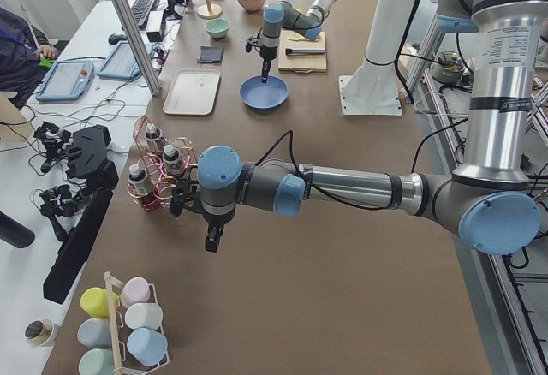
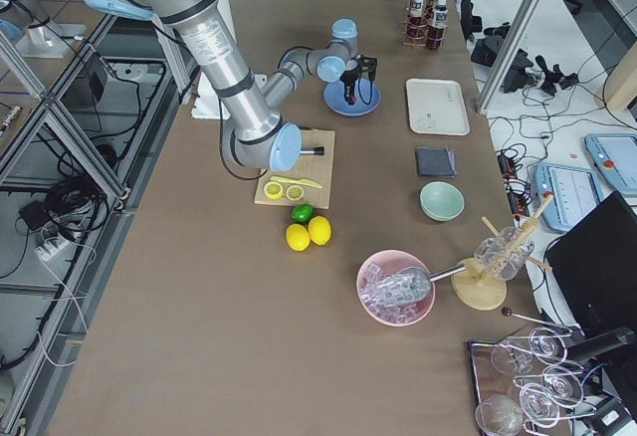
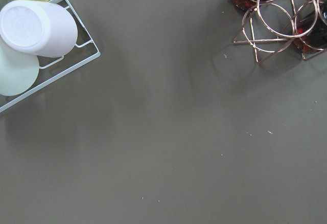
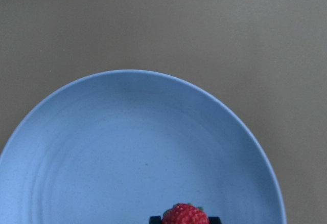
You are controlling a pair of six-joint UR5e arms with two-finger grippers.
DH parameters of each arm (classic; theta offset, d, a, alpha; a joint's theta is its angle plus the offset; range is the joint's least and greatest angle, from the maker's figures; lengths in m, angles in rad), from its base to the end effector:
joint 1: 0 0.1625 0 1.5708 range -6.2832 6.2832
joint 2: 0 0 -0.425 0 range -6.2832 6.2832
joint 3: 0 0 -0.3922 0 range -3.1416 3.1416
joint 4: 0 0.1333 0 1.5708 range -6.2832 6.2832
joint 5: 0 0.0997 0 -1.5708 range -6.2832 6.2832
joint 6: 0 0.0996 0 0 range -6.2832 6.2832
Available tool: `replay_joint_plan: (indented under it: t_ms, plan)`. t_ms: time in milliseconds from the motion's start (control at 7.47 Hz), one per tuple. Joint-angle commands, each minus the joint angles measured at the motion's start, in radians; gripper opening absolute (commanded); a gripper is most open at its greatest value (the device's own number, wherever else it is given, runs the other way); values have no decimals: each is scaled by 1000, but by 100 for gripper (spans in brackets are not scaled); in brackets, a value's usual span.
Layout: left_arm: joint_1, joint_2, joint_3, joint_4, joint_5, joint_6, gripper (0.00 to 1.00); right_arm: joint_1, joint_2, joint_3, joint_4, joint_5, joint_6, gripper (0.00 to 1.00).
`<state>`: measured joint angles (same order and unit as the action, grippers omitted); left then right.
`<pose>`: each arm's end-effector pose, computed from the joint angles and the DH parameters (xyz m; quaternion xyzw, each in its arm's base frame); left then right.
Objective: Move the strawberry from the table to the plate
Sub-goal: 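Carry the strawberry over the blue plate with the right gripper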
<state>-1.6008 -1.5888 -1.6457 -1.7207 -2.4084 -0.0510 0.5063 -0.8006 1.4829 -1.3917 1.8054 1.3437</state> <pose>-0.0746 -0.5090 0.5918 0.1064 0.4048 0.0125 0.9081 -0.5927 -0.4546 0.2077 0.0494 -0.4252 0.0772 0.9005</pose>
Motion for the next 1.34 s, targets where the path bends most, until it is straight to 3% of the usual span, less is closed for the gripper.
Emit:
replay_joint_plan:
  t_ms: [0, 535, 1204]
  plan:
    - [-1, 1, 1, 0, 0, 0, 98, -31, 43, -42, -10, -35, 18, 0]
    - [-2, 4, 1, -2, -2, 0, 98, -52, 101, -119, -7, -61, 40, 0]
    - [-2, 6, 3, -3, -3, 2, 98, -51, 98, -136, 2, -67, 31, 0]
